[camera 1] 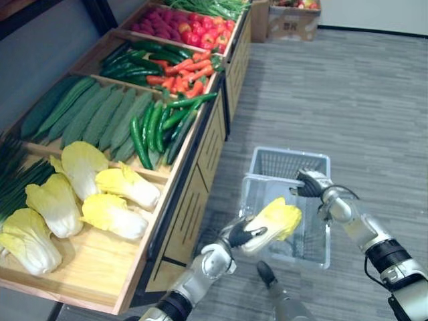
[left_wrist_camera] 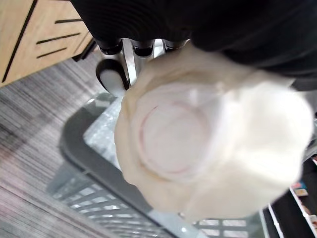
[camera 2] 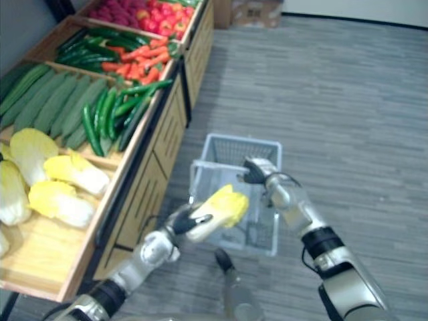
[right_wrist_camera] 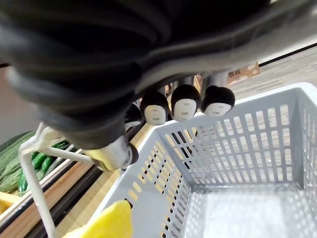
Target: Pick vegetable in the basket
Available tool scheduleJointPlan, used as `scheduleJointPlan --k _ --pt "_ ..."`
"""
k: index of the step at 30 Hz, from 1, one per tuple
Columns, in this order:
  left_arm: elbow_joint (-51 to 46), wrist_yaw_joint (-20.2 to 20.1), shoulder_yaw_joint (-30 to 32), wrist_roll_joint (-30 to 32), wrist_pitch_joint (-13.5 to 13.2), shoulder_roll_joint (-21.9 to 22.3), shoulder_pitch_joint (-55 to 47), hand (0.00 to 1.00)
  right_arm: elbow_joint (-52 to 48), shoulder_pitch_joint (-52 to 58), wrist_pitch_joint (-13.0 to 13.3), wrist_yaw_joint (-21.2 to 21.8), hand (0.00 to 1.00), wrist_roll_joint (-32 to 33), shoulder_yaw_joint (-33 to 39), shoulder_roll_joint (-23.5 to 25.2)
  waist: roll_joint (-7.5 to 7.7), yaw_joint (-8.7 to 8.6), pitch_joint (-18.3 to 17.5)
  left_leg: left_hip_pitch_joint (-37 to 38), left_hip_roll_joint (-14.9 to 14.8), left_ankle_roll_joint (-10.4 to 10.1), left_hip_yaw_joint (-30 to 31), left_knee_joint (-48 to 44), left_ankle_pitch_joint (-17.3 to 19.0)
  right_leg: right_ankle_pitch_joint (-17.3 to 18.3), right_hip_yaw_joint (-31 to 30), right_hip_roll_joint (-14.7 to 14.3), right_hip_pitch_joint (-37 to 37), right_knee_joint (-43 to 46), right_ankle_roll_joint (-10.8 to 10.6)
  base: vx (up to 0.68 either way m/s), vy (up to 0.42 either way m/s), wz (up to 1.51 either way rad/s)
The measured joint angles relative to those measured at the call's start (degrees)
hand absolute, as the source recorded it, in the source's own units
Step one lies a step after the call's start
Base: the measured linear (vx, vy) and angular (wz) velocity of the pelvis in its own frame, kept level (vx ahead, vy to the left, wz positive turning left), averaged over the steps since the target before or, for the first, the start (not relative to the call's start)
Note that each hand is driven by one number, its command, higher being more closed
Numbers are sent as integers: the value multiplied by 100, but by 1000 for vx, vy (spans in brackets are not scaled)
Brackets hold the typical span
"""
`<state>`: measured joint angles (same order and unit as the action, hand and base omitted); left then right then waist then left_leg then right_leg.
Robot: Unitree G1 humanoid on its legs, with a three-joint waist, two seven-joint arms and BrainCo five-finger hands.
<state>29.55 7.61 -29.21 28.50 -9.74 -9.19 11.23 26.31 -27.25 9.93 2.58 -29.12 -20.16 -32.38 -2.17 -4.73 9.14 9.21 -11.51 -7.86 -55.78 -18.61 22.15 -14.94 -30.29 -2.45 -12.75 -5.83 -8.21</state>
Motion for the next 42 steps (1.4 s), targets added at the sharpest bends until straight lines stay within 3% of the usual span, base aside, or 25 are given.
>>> scheduleJointPlan --k 4,7,23,27,34,35,39,42 --pt "374 291 8 795 124 200 227 0 63 1 0 -4 100 0 14 104 60 -2 37 -11 34 11 38 5 -3 -6 10 40 3 -1 -11 19 21 3" --pt "509 323 -157 1053 134 270 402 0 121 1 0 -7 100 0 16 165 71 -3 44 -30 21 11 106 -35 -2 -6 36 45 0 -2 -12 41 23 5" --pt "588 343 -432 1099 157 456 740 0 185 134 -4 -7 100 37 18 216 76 -25 46 -127 9 31 323 -56 -7 -6 184 94 1 -10 -12 41 19 5" --pt "-686 331 -417 989 88 385 729 0 451 451 -4 -7 100 35 196 243 76 21 45 -297 27 120 685 -54 -58 -5 492 231 28 -15 -13 29 -2 45" --pt "-2669 184 -96 458 -408 -490 278 0 904 1337 -19 -31 100 5 867 375 70 84 1 -627 73 320 1633 -54 -216 7 1349 543 260 -21 -3 -29 -14 69" --pt "-2990 52 135 180 -429 -763 25 0 1100 1552 -29 -50 100 -18 1089 433 77 105 -70 -781 132 374 1938 -53 -283 52 1646 668 289 -21 28 -61 -15 93" --pt "-3581 -92 795 -141 -425 -1107 -548 0 1562 1961 -166 -84 100 -19 1738 589 71 221 -250 -1023 235 449 2528 -25 -430 110 2211 848 367 -21 52 -27 -20 85" --pt "-3959 -85 1499 -214 -427 -1075 -1054 0 1934 2258 -298 -249 100 -15 2312 746 133 353 -411 -1201 405 523 3071 125 -617 235 2764 1033 509 -21 110 -45 -31 96"
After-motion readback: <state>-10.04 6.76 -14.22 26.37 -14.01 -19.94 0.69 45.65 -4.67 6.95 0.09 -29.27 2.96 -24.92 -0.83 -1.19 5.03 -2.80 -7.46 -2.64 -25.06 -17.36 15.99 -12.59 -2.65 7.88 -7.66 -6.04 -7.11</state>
